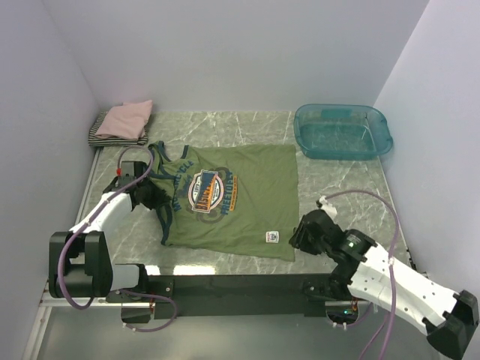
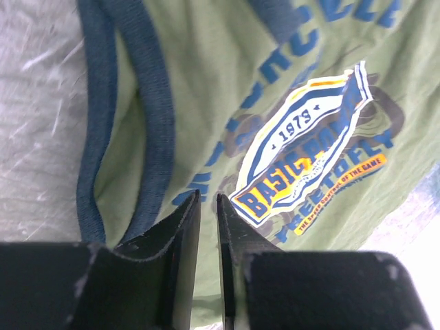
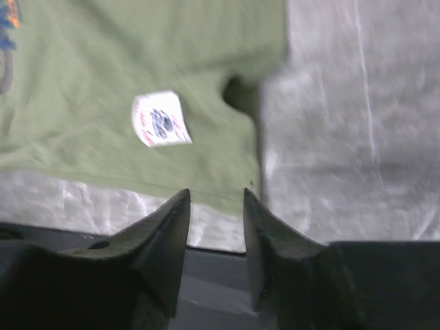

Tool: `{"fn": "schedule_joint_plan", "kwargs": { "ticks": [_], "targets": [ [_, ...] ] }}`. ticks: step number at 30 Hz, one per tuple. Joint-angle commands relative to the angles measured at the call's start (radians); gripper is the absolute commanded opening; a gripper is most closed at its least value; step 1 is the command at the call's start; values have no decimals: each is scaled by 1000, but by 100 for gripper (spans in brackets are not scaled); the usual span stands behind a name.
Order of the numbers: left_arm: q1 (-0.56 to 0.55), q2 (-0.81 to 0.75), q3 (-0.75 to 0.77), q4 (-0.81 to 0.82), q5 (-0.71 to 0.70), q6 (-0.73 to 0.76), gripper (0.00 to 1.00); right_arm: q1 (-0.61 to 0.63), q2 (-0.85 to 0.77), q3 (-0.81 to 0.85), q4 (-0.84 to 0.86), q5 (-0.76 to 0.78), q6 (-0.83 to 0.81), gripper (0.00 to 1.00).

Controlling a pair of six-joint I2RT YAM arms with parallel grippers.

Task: Fold and stack the tank tops
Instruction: Flatten the tank top out

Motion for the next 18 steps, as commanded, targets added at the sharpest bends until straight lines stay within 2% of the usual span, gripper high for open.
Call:
{"fn": "schedule_joint_plan", "kwargs": {
  "ticks": [1,4,7,12,18],
  "targets": [
    [0,-31,51,-26,18,72,22,2,113,68,71,107,-20,38],
    [1,-37,51,-32,29,77,21,2,308,146,63,171,-9,38],
    [-29,-41,42,-29,41,72,21,-1,389,188,69,220,-15,38],
    [-39,-34,37,-23,64,75,20,-1,390,139,151,176,-12,39],
    [-69,-20,45,-18,64,55,18,1,427,98,161,118,19,36]
  ]
}}
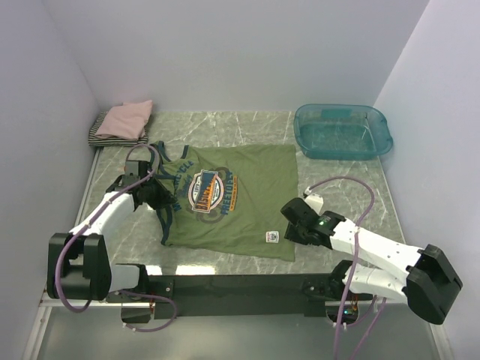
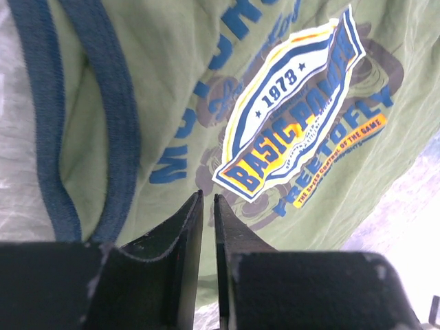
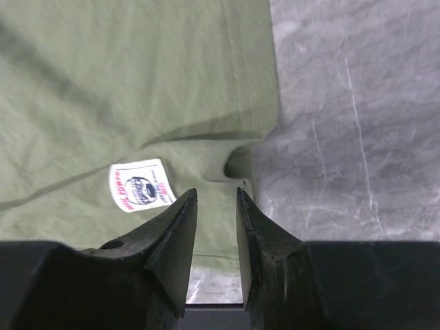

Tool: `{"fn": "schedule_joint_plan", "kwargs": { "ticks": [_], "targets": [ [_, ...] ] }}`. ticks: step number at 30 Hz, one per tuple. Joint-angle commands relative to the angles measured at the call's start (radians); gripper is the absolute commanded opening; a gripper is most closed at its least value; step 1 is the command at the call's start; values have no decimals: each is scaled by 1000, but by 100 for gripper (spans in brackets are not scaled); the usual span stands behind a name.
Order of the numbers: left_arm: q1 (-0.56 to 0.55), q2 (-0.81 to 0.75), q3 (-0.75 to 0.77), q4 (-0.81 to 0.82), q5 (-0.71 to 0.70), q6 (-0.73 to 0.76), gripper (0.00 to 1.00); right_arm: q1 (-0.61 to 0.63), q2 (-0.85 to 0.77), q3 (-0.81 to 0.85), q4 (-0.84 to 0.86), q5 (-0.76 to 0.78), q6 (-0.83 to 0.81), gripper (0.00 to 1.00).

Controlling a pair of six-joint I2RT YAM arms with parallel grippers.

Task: Fold and stack the tank tops
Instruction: Flatten the tank top out

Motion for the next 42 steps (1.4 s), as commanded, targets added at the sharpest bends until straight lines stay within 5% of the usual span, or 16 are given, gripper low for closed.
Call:
{"fn": "schedule_joint_plan", "kwargs": {
  "ticks": [1,12,22,28,32,42],
  "targets": [
    [-29,-3,26,5,16,7,18,2,1,-34,26,-17,35,37],
    [-105,48,23,42,-7,-33,13,4,-126,-103,-66,-64,75,42],
    [-125,117,25,76,-33,-39,10,62,-70,-128,-8,-104,115,42],
    [-125,143,17,88,-45,-39,9,76,-84,-145,-14,-110,142,22],
    [-125,154,22,85,-56,-39,9,78,-114,-123,-86,-100,144,0],
    [-123,171,17,65,-105,-50,6,79,-309,-89,-312,-118,150,0]
  ]
}}
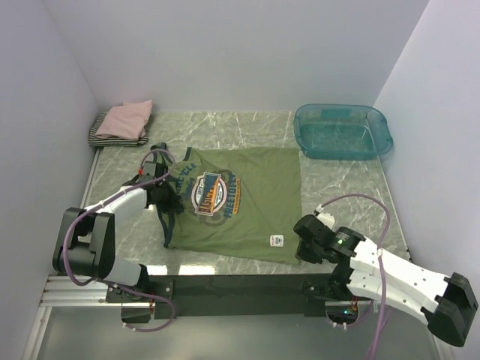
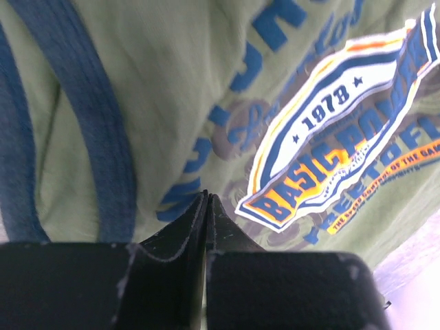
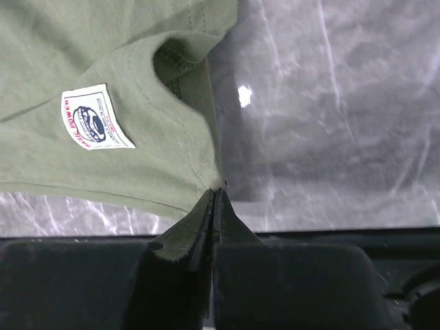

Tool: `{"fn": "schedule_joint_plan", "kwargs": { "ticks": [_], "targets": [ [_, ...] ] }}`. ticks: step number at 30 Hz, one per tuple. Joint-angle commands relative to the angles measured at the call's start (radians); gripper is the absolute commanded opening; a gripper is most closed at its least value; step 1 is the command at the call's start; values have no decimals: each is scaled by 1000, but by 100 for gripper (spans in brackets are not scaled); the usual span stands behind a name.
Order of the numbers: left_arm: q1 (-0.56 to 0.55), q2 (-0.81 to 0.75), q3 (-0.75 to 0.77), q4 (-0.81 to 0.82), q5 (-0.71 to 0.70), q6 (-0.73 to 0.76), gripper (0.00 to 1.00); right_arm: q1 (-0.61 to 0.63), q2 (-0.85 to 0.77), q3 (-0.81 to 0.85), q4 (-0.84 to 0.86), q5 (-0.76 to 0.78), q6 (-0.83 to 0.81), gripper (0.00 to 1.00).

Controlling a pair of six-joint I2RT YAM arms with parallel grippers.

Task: Fold and stack the tank tops
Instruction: Flatten the tank top out

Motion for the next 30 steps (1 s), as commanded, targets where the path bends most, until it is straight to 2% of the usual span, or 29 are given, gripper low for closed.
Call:
{"fn": "schedule_joint_plan", "kwargs": {
  "ticks": [1,5,13,19,25,29,30],
  "targets": [
    [-1,17,13,10,-26,-14,6,7,-45,21,-116,-13,12,0],
    [-2,31,9,8,-37,-21,1,7,-67,23,-137,-44,2,0],
    [48,45,36,-33,-72,-27,1,7,-53,49,-130,-85,-41,0],
    [120,64,113,-78,-145,-10,1,6,-33,17,-73,-138,-64,0],
    [159,89,173,-102,-150,-13,1,7,-44,29,-91,-148,-98,0],
    [163,97,225,-124,-236,-7,1,7,-32,12,-56,-171,-115,0],
    [200,116,228,-131,-238,-10,2,7,-32,3,-47,-174,-115,0]
  ]
}}
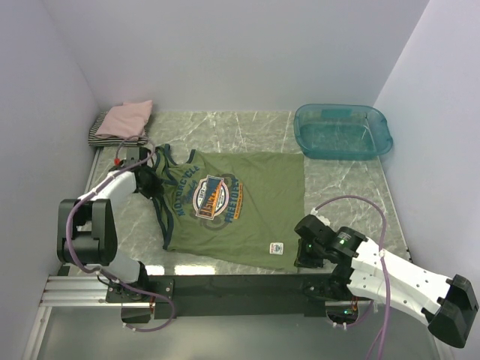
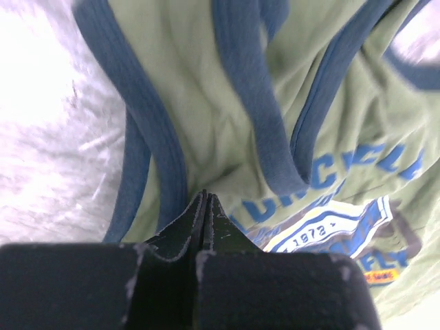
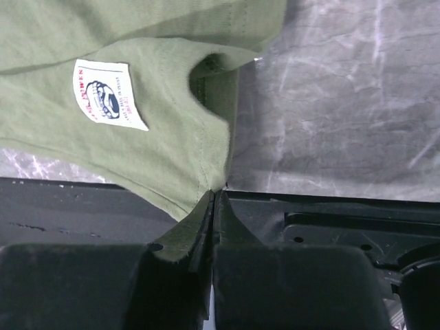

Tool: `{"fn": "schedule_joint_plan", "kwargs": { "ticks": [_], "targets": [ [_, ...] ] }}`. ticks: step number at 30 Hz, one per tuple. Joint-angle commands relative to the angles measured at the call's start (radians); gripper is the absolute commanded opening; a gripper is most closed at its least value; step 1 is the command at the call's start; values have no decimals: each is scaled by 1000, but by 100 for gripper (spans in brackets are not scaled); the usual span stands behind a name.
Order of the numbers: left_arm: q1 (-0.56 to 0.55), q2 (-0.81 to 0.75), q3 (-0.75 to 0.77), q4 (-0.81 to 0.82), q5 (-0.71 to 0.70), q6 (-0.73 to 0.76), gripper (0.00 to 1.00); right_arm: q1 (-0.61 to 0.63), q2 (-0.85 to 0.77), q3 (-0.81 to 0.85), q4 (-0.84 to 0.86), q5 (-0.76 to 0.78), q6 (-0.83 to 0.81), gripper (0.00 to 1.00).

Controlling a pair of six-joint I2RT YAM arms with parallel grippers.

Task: Fold and stack the tank tops
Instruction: Flatten the tank top out

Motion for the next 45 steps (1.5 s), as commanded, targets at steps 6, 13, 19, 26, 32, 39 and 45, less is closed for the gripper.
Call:
{"fn": "schedule_joint_plan", "kwargs": {
  "ticks": [6,13,19,26,32,39,45],
  "targets": [
    [91,-2,9,42,-14,-16,7,7,35,-25,97,-21,-32,1],
    [95,39,56,-7,-124,-23,36,6,64,-42,161,-21,-44,1],
    [96,56,59,-4,-191,-74,49,2,55,-33,157,2,-70,11],
    [124,89,101,-9,-256,-85,42,-1,38,-56,181,-7,-81,11],
    [163,148,133,0,-268,-83,20,-2,13,-67,175,-13,-84,9],
    [239,119,145,-21,-284,-85,1,-2,0,-73,181,-21,-78,5],
    [234,18,122,31,-156,-16,28,-4,3,-76,180,-21,-73,5]
  ]
}}
